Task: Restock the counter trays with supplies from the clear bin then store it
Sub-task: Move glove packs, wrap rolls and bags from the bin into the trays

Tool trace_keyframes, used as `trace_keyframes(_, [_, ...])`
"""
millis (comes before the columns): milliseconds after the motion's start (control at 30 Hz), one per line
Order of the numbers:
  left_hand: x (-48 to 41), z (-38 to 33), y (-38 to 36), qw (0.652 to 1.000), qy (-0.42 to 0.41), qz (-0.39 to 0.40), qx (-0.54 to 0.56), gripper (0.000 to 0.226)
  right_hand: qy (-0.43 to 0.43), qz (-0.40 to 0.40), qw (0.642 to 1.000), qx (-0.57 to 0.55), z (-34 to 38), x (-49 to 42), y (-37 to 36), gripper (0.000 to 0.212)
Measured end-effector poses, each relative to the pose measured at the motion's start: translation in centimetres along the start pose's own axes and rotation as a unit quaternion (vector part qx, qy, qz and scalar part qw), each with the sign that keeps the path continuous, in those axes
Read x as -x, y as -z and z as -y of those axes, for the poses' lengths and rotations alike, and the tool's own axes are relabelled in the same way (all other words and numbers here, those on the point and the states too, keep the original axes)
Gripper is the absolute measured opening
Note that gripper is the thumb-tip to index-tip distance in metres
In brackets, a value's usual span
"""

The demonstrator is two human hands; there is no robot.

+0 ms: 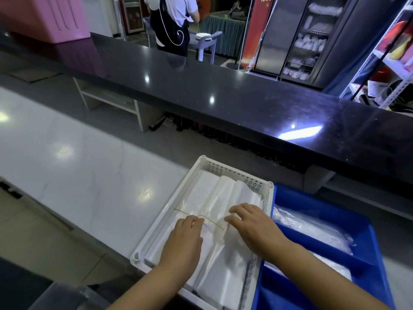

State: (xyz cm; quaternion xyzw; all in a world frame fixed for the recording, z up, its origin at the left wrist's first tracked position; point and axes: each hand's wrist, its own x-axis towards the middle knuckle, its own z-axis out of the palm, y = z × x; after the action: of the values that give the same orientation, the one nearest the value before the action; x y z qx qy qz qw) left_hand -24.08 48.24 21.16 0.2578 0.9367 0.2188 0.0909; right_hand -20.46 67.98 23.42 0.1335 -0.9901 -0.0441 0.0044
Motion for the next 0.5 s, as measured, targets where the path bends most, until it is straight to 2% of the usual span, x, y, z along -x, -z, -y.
trace_keyframes(100, [0.6,-0.3,-0.4,0.999,0.002,0.031,-0.012,0.051,-0.011,0.002,1.000,-0.012,-0.1,-0.6,-0.1,0.054])
trace_keyframes(200, [0.8,-0.9,-0.2,0.999,0.016,0.019,-0.046,0.056,0.007,0.006,0.999,-0.045,0.4,-1.6,-0.1,0.043])
trace_keyframes(333, [1.8,-1.8,0.2,0.999,-0.001,-0.014,-0.033,0.042,0.026,-0.003,0.996,-0.088,0.3,-3.2,0.1,0.036])
trace_keyframes(433, [3.0,-2.7,0.1,1.000,-0.007,0.018,-0.009,0.040,0.022,0.022,0.990,-0.136,0.0,-4.1,-0.2,0.042])
trace_keyframes(500, [3.3,-2.8,-0.3,0.999,0.004,0.051,-0.016,0.044,0.021,0.078,0.987,-0.137,-0.1,-4.8,-0.9,0.054])
